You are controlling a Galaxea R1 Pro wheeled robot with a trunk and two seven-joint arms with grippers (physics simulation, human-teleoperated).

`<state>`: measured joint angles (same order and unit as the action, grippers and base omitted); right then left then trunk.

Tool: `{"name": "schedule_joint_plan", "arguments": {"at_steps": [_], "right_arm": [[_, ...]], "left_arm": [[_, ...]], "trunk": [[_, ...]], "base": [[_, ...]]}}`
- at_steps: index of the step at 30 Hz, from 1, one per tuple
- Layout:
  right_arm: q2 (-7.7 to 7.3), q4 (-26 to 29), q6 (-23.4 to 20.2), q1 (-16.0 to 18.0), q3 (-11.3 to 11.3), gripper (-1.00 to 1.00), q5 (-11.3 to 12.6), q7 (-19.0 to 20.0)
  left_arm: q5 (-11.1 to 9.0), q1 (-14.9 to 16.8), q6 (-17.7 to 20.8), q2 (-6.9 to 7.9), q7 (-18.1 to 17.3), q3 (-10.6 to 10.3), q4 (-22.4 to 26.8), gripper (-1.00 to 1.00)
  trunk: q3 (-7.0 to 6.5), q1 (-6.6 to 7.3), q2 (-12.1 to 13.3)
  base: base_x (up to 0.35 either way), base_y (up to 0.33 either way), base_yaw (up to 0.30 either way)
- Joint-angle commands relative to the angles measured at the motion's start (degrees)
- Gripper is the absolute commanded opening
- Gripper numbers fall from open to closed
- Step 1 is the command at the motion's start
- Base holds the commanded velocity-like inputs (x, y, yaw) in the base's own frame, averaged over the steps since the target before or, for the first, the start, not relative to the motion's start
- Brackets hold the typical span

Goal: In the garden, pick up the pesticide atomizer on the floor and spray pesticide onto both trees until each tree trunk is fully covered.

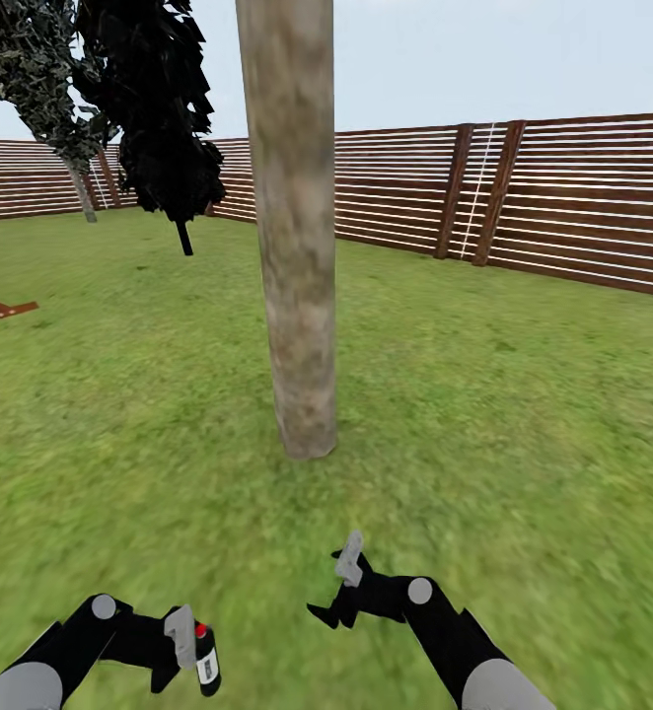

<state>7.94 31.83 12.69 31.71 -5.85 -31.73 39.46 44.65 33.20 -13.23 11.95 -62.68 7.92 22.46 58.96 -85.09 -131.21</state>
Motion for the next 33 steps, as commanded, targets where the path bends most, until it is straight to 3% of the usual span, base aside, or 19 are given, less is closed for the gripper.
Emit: {"name": "schedule_joint_plan", "arguments": {"at_steps": [1,5,6,8,11,14,18,20,26,33], "right_arm": [[0.02,0.0,0.0,0.0,0.0,1.00,0.0,0.2],[0.04,-0.1,0.0,0.0,-0.2,1.00,0.0,0.5],[0.05,-0.1,0.0,0.0,-0.3,-1.00,0.0,0.6],[0.01,-0.2,0.0,0.0,-0.3,-1.00,0.0,0.8],[-0.03,-0.2,0.1,0.0,-0.3,-1.00,-0.1,6.7],[0.03,0.0,0.1,0.0,-0.4,-1.00,-0.2,8.0],[0.11,0.2,0.0,0.0,-7.0,-1.00,0.0,8.1],[0.25,0.2,0.0,0.0,-8.0,-1.00,0.0,8.1],[0.49,0.2,0.0,0.0,-8.4,-1.00,0.0,8.0],[0.50,0.3,0.0,0.0,-8.4,-1.00,0.0,7.9]], "left_arm": [[0.4,0.0,0.3,0.00,-0.1,0.0,0.1,-1.00],[1.0,0.0,0.6,-0.38,-0.2,0.0,0.2,-1.00],[1.0,0.0,0.7,-0.51,-0.2,0.0,0.3,-1.00],[1.1,0.0,1.6,-1.11,-0.2,0.0,0.8,-1.00],[1.1,0.1,3.5,-1.66,-0.3,-3.4,1.7,-1.00],[1.1,0.1,3.6,-2.71,-0.4,-4.3,3.6,-1.00],[1.0,0.1,3.7,-4.10,-0.4,-6.5,4.1,-1.00],[1.0,0.1,3.6,-4.99,-0.5,-6.9,4.1,-1.00],[1.0,0.8,3.5,-6.77,-1.7,-10.8,6.5,-1.00],[0.9,0.9,3.1,-9.26,-2.4,-11.2,8.2,-1.00]], "trunk": [[0.00,0.00,0.0],[0.00,0.00,0.0],[0.00,0.00,0.0],[0.00,0.00,0.0],[0.00,0.00,0.0],[0.00,0.00,0.0],[0.00,0.00,0.0],[0.00,0.00,0.0],[0.00,0.00,0.0],[0.00,0.00,0.0]], "base": [[0.000,0.000,0.000],[0.000,0.000,0.000],[0.000,0.000,0.000],[0.000,0.000,0.000],[0.000,0.000,0.000],[0.000,0.000,0.000],[0.000,0.000,0.000],[0.000,0.000,0.000],[0.000,0.000,0.000],[0.000,0.000,0.000]]}}
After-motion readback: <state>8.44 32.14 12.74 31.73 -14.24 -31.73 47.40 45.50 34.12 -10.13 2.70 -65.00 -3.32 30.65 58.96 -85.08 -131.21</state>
